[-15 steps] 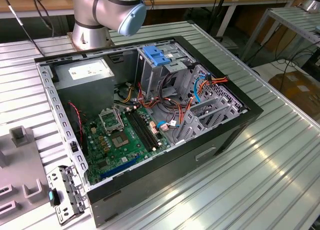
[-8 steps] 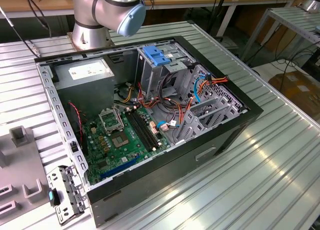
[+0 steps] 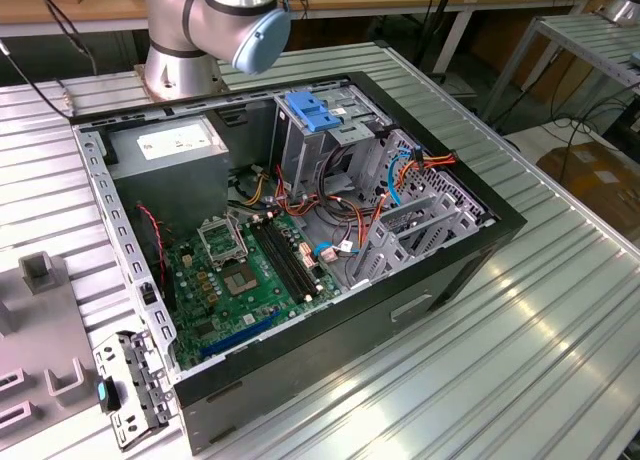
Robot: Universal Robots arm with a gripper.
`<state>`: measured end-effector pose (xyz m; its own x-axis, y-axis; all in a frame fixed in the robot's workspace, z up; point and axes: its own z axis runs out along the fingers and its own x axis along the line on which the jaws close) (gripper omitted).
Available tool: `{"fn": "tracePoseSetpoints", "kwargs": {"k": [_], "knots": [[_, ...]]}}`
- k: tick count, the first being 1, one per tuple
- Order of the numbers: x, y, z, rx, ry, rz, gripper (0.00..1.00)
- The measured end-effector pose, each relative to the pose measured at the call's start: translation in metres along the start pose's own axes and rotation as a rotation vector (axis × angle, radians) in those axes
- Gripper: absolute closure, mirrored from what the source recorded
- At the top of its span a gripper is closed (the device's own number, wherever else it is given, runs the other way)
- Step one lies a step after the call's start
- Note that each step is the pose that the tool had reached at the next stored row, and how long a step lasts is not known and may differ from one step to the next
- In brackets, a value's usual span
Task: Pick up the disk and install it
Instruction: 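Reach for the disk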
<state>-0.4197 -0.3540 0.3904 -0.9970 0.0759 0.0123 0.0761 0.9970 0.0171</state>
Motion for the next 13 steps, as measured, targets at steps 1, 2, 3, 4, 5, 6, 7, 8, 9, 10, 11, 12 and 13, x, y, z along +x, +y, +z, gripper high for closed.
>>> {"fn": "tracePoseSetpoints", "kwargs": {"k": [1, 2, 3, 4, 5, 6, 7, 8, 9, 10, 11, 12, 13], "knots": [[0.0042, -0.0003, 0.0002, -0.0001, 0.0000, 0.000, 0.89], [0.0088, -0.0007, 0.0003, 0.0000, 0.0001, 0.000, 0.89], [0.0114, -0.0009, 0.0003, 0.0000, 0.0002, 0.000, 0.89], [0.0145, -0.0011, 0.0004, 0.0000, 0.0002, 0.000, 0.89], [0.0170, -0.0014, 0.0005, 0.0000, 0.0003, 0.000, 0.89], [0.0189, -0.0015, 0.0006, 0.0000, 0.0004, 0.000, 0.89], [0.0229, -0.0018, 0.0007, 0.0000, 0.0003, 0.000, 0.89], [0.0247, -0.0020, 0.0007, 0.0000, 0.0005, 0.000, 0.89], [0.0275, -0.0023, 0.0007, 0.0001, 0.0006, 0.000, 0.89], [0.0313, -0.0028, 0.0009, 0.0000, 0.0004, 0.000, 0.89], [0.0340, -0.0032, 0.0010, 0.0000, 0.0004, 0.000, 0.89], [0.0362, -0.0038, 0.0011, 0.0000, 0.0005, 0.000, 0.89], [0.0376, -0.0050, 0.0011, 0.0000, 0.0005, 0.000, 0.89]]}}
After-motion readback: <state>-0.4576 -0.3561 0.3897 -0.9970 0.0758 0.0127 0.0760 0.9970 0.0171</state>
